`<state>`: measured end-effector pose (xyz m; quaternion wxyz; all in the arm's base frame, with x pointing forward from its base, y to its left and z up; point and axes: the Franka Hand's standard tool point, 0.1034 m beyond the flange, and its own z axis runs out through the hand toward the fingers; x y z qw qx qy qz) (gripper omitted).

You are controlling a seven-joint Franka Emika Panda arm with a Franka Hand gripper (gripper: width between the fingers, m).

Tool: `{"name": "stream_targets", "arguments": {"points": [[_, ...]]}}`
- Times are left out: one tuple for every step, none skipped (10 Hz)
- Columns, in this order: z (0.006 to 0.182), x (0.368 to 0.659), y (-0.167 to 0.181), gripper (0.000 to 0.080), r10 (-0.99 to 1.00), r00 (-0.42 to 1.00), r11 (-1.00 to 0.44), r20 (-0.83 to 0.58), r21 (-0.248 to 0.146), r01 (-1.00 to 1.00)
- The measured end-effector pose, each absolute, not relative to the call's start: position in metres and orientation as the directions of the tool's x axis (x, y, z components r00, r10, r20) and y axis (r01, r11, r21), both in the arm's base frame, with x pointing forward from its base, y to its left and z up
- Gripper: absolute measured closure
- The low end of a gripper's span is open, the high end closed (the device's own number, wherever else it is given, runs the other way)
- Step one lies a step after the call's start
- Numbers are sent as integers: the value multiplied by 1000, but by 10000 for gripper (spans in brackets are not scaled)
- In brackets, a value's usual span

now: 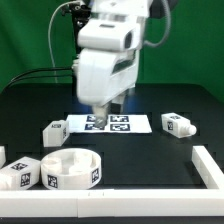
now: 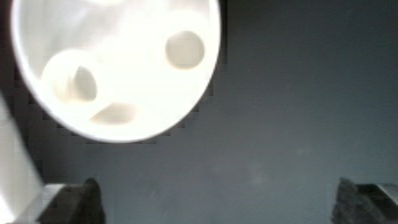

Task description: Assemble stool

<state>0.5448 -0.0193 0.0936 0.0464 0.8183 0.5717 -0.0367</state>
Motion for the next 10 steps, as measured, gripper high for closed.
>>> {"name": "stream_targets", "arguments": {"points": [[94, 547, -16, 150, 935, 339, -335, -104, 48, 941], [92, 545, -17, 150, 935, 339, -336, -105, 44, 941], [88, 545, -22, 150, 937, 333, -330, -100, 46, 943], [76, 542, -35, 150, 933, 346, -344, -97, 44, 938], [62, 542, -47, 150, 925, 365, -364, -104, 28, 931], [54, 546, -57, 150, 925, 366, -366, -102, 25, 930], [50, 549, -69, 150, 928, 364, -362, -80, 32, 931], [50, 549, -68, 150, 923, 375, -374, -80, 32, 927], [50, 548, -66, 150, 925, 373, -371, -80, 30, 928], [48, 547, -67, 150, 916, 394, -393, -78, 29, 919]]}}
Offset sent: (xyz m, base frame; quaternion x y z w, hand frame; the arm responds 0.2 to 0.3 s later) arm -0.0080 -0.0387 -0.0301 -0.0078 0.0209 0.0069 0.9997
